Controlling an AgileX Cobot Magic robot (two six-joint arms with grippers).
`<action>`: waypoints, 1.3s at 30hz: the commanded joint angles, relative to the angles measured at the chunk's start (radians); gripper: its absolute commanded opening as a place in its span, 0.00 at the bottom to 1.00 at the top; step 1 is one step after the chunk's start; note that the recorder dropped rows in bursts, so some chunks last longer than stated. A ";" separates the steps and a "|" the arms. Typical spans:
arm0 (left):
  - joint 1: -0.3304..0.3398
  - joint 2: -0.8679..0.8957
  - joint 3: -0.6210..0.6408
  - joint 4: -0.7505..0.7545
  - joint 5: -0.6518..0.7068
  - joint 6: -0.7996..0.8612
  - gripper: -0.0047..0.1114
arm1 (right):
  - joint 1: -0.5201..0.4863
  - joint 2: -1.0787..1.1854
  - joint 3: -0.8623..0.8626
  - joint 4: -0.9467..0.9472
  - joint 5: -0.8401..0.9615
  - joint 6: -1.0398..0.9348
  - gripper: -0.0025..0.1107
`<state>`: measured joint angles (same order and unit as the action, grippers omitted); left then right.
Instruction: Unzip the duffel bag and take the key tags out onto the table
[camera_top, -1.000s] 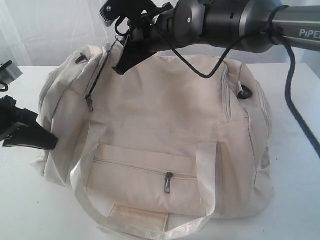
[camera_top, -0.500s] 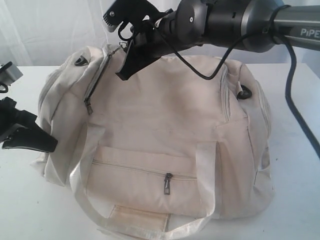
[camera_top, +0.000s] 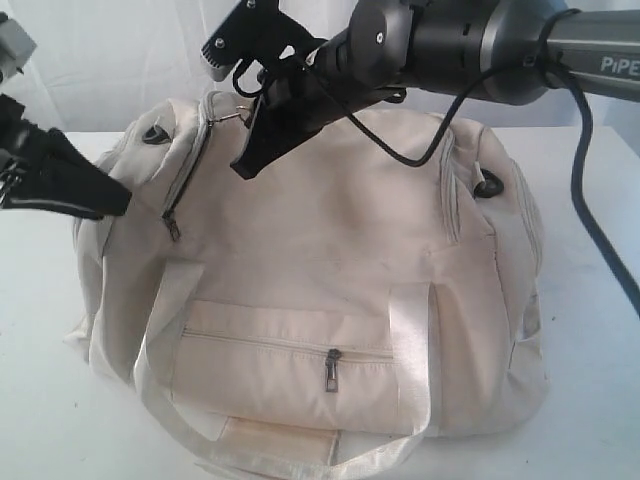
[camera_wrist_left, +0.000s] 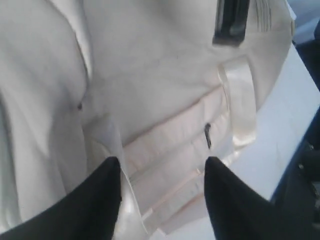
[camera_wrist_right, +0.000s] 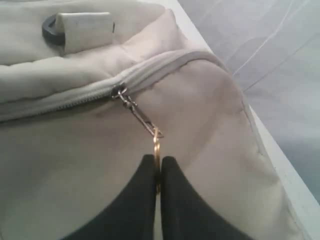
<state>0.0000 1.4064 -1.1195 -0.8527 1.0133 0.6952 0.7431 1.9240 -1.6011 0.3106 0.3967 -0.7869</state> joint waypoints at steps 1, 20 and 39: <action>-0.021 -0.010 -0.019 -0.085 -0.155 0.146 0.53 | 0.024 -0.012 -0.003 0.005 0.010 0.003 0.02; -0.286 0.160 -0.017 -0.049 -0.618 0.374 0.42 | 0.033 0.132 -0.268 -0.006 0.147 -0.007 0.02; -0.286 0.180 -0.017 0.056 -0.639 0.240 0.04 | -0.016 0.173 -0.321 -0.058 0.139 0.014 0.02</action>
<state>-0.2814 1.5894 -1.1357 -0.8049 0.3528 0.9587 0.7520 2.1026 -1.9144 0.2604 0.5555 -0.7850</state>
